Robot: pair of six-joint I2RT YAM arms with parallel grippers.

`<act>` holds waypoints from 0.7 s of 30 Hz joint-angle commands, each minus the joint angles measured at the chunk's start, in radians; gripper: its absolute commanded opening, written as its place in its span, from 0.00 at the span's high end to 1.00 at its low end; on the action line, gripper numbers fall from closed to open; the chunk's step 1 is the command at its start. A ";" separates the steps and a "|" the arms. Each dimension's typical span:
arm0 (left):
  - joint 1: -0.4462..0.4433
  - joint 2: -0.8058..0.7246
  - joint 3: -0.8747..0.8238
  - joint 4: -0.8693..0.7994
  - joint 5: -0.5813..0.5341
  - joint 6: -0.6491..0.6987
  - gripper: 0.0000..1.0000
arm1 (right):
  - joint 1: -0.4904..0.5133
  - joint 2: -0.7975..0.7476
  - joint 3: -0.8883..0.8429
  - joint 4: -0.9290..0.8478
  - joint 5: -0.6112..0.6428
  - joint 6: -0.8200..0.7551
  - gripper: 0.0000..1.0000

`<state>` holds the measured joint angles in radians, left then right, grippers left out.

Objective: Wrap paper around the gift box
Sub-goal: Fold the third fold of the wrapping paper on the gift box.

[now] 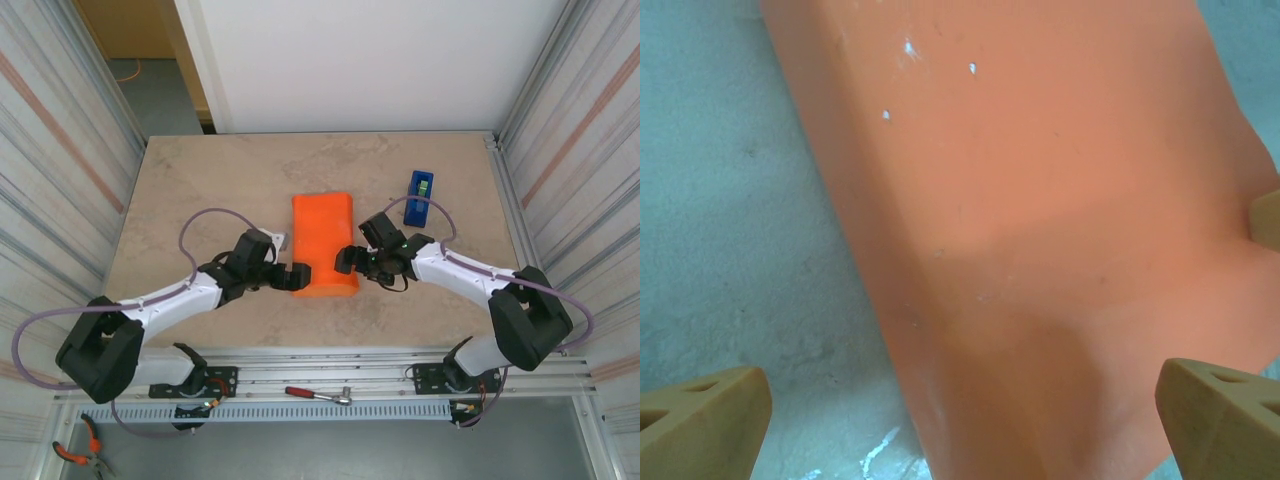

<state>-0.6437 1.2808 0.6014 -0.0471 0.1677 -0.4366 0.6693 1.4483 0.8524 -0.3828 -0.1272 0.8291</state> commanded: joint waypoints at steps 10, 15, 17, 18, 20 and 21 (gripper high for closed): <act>-0.057 0.078 -0.051 0.118 -0.150 0.021 0.01 | 0.023 0.067 -0.027 0.035 0.034 0.017 0.10; -0.078 0.093 -0.061 0.152 -0.234 0.022 0.01 | 0.035 0.056 -0.036 0.050 0.039 0.016 0.10; -0.086 0.103 -0.061 0.163 -0.264 0.021 0.01 | 0.039 0.053 -0.036 0.050 0.051 0.017 0.10; -0.091 0.111 -0.060 0.170 -0.280 0.021 0.01 | 0.041 0.054 -0.034 0.052 0.057 0.021 0.10; -0.101 0.128 -0.055 0.174 -0.318 0.021 0.01 | 0.043 0.060 -0.032 0.052 0.077 0.030 0.11; -0.107 0.138 -0.053 0.178 -0.336 0.021 0.01 | 0.043 0.065 -0.033 0.057 0.090 0.041 0.11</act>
<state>-0.7361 1.3949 0.5472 0.0986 -0.0750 -0.4301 0.7063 1.5055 0.8242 -0.3340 -0.0891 0.8345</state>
